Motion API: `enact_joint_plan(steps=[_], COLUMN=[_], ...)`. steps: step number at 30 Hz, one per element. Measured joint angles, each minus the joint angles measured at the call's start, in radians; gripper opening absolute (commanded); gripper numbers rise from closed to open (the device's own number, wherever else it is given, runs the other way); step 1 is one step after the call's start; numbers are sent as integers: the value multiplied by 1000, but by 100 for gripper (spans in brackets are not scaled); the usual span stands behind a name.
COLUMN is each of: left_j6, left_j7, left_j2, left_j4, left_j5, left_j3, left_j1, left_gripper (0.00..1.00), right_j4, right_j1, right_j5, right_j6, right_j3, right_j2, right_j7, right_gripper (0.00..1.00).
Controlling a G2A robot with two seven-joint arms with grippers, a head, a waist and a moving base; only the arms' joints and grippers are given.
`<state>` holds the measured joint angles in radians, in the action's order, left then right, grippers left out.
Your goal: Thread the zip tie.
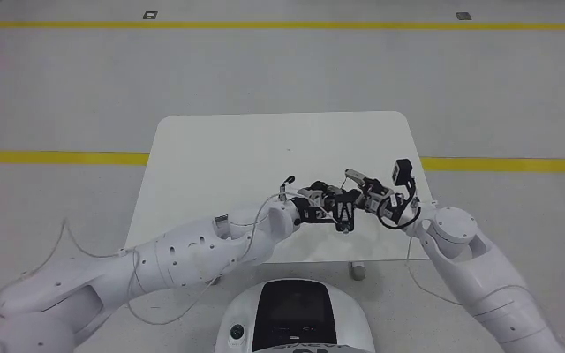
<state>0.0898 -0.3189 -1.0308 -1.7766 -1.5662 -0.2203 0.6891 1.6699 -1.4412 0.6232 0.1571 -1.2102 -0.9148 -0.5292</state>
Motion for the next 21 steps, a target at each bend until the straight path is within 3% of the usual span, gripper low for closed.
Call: enact_joint_plan(steps=[5,7,13,16,21], left_j6=[26,40,42,42,76], left_j7=[8,9,11,49,85], left_j2=[24,31,32,30,36], left_j4=[-35,-54,-56,-34,24], left_j5=[-4,-4,-4,44,218], left_j3=[-53,-63,-63,-82,-158], left_j1=[34,30,28,47,78], left_gripper=[0,0,0,0,0], right_j4=[4,4,4,4,-12], right_j1=[-8,-8,-8,-11,-17], right_j5=[-4,-4,-4,-2,8], right_j6=[2,2,2,-3,-14], right_j3=[-19,-19,-19,-19,-47], right_j2=[0,0,0,-2,-4], right_j7=[-9,-9,-8,2,9], right_gripper=[100,100,100,100,100])
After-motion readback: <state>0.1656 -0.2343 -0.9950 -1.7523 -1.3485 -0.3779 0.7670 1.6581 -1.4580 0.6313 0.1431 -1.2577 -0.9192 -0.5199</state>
